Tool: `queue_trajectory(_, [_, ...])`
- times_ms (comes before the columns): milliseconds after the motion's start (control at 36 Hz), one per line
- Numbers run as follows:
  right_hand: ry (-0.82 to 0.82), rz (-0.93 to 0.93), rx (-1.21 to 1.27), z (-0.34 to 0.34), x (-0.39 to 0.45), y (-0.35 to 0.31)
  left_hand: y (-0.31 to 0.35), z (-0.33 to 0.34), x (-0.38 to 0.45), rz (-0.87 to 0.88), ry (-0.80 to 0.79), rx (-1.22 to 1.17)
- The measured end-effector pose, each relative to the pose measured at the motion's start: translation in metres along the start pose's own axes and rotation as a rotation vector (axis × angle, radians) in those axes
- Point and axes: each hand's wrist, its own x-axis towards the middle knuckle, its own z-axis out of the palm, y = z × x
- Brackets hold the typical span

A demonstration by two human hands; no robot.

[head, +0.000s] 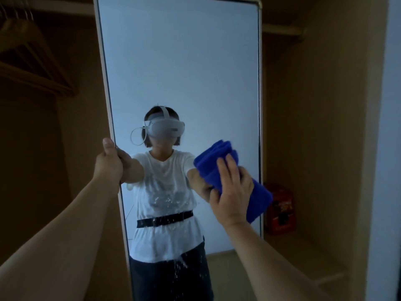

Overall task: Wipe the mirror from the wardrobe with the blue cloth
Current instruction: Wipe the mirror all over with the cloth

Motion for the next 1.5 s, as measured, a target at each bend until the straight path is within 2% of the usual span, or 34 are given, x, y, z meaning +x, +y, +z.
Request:
queue_trajectory(139, [-0.129,-0.112,-0.022,0.004,-0.018,-0.009,0.001,-0.001,-0.003,-0.007,-0.014,-0.030])
queue_trajectory(250, [-0.096,-0.158,0.023,-0.010,-0.002,0.001,0.003,-0.001,0.000,-0.042,-0.021,-0.012])
queue_trajectory(389, [0.109,0.098,0.022,-0.022,0.031,0.023,0.001,-0.001,0.002,-0.030,-0.033,-0.017])
queue_trajectory(528, [0.050,0.086,-0.062,-0.019,0.026,0.023,0.001,-0.003,-0.001,-0.008,-0.033,0.007])
queue_trajectory(722, [-0.085,-0.119,-0.090,0.012,-0.013,-0.020,-0.016,-0.010,-0.009,-0.022,-0.080,0.071])
queue_trajectory(917, [-0.093,-0.130,-0.127,0.025,-0.025,-0.040,-0.061,-0.020,-0.029,-0.088,-0.148,0.118])
queue_trajectory(972, [-0.109,-0.205,-0.158,0.026,-0.030,-0.041,-0.070,-0.021,-0.036,-0.134,-0.197,0.094])
queue_trajectory(1056, [-0.143,-0.363,-0.181,0.035,-0.047,-0.050,-0.073,-0.021,-0.037,-0.171,-0.173,0.101])
queue_trajectory(1111, [-0.213,-0.436,-0.153,0.045,-0.065,-0.061,-0.073,-0.021,-0.037,-0.172,-0.153,0.159])
queue_trajectory(1194, [-0.341,-0.534,-0.119,0.056,-0.099,-0.070,-0.075,-0.025,-0.035,-0.174,-0.206,0.160])
queue_trajectory(1278, [-0.518,-0.720,-0.127,0.060,-0.136,-0.063,-0.074,-0.026,-0.040,-0.179,-0.220,0.173])
queue_trajectory(1361, [-0.638,-0.799,-0.144,0.060,-0.155,-0.055,-0.072,-0.027,-0.039,-0.176,-0.245,0.197])
queue_trajectory(1444, [-0.604,-0.832,-0.116,0.056,-0.148,-0.059,-0.070,-0.030,-0.040,-0.187,-0.263,0.208])
queue_trajectory(1500, [-0.526,-0.778,-0.063,0.051,-0.134,-0.066,-0.069,-0.030,-0.042,-0.173,-0.285,0.200])
